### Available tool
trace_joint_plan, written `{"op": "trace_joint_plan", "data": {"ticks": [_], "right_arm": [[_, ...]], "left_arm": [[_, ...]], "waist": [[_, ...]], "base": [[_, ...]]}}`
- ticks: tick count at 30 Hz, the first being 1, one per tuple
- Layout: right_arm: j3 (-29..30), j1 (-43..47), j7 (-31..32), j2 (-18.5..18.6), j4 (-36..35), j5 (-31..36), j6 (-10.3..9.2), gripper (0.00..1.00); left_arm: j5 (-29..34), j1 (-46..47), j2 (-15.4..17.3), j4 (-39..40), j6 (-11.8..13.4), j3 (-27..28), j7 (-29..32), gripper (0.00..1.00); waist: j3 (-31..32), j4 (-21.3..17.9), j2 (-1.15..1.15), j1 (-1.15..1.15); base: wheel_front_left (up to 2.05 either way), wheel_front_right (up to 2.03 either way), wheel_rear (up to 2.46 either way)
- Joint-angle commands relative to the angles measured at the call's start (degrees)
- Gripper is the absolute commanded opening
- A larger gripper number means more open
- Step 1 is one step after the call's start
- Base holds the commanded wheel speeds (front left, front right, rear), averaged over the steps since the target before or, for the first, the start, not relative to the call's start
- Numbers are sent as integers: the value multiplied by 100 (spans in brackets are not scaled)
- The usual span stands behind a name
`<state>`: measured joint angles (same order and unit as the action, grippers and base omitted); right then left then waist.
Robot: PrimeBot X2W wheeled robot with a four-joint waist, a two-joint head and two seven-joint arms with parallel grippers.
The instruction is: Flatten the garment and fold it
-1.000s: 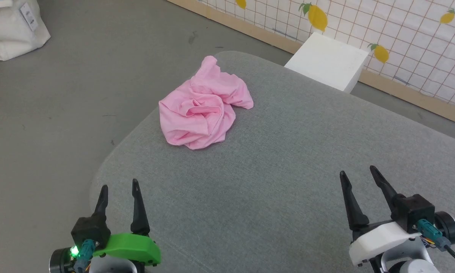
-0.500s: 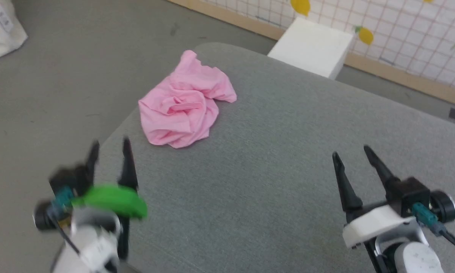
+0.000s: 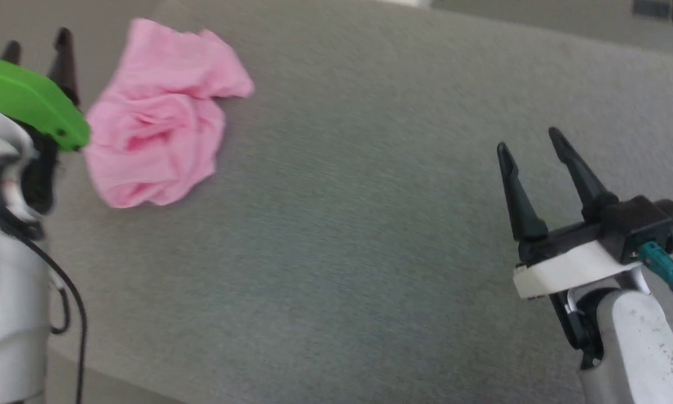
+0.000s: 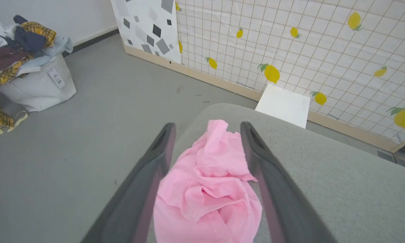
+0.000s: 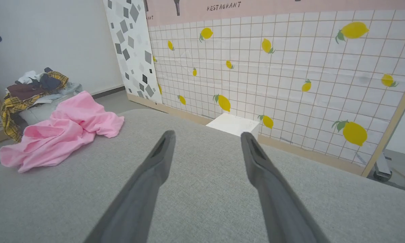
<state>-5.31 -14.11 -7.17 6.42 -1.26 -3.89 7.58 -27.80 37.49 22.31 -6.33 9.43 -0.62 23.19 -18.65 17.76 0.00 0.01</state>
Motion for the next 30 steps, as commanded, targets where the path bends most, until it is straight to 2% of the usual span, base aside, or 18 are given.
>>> {"op": "trace_joint_plan", "data": {"ticks": [1, 7, 14, 15, 16, 17, 18, 21, 25, 29, 30], "right_arm": [[-12, -149, -106, 27, 70, -70, -9, 100], [-52, -445, -400, -11, 373, -235, -9, 100], [-103, -609, -592, -11, 703, -334, -9, 100], [-94, -619, -613, -12, 753, -338, -9, 100], [-85, -623, -628, -12, 789, -338, -9, 100], [-74, -628, -645, -15, 825, -334, -9, 100], [-66, -625, -657, -19, 859, -329, -9, 100], [-53, -575, -688, -41, 956, -292, -9, 100], [2, -429, -709, -66, 1115, -236, -9, 100], [92, -173, -699, -131, 1240, -152, -9, 100], [183, 81, -644, -195, 1304, -75, -9, 100]], "left_arm": [[-128, 155, 107, -16, 106, 85, 333, 100], [-440, 142, 337, -17, 714, 476, 1525, 100], [-530, -533, 446, 157, 1571, 853, 2484, 100], [-529, -682, 442, 217, 1660, 858, 2611, 89], [-520, -795, 447, 269, 1716, 858, 2694, 45], [-487, -920, 492, 328, 1748, 858, 2755, 11], [-454, -996, 523, 374, 1759, 873, 2733, 0], [-187, -1142, 661, 533, 1750, 961, 2224, 0], [270, -1088, 814, 594, 1590, 1053, 932, 0], [650, -921, 962, 478, 1239, 971, -463, 0], [827, -733, 1041, 340, 900, 777, -1298, 0]], "waist": [[-1813, -1730, 0, -1], [-2238, -2138, 0, -1], [-2283, -2292, 0, -1], [-2236, -2288, 0, -1], [-2185, -2278, 0, -1], [-2116, -2259, 0, -1], [-2035, -2239, 0, -1], [-1684, -2156, 0, -1], [-1055, -2021, 0, -1], [-314, -1925, 0, -1], [273, -1914, 0, -1]], "base": [[0, 0, 0], [0, 0, 0], [0, 0, 0], [0, 0, 0], [0, 0, 0], [0, 0, 0], [0, 0, 0], [0, 0, 0], [0, 0, 0], [0, 0, 0], [0, 0, 0]]}}
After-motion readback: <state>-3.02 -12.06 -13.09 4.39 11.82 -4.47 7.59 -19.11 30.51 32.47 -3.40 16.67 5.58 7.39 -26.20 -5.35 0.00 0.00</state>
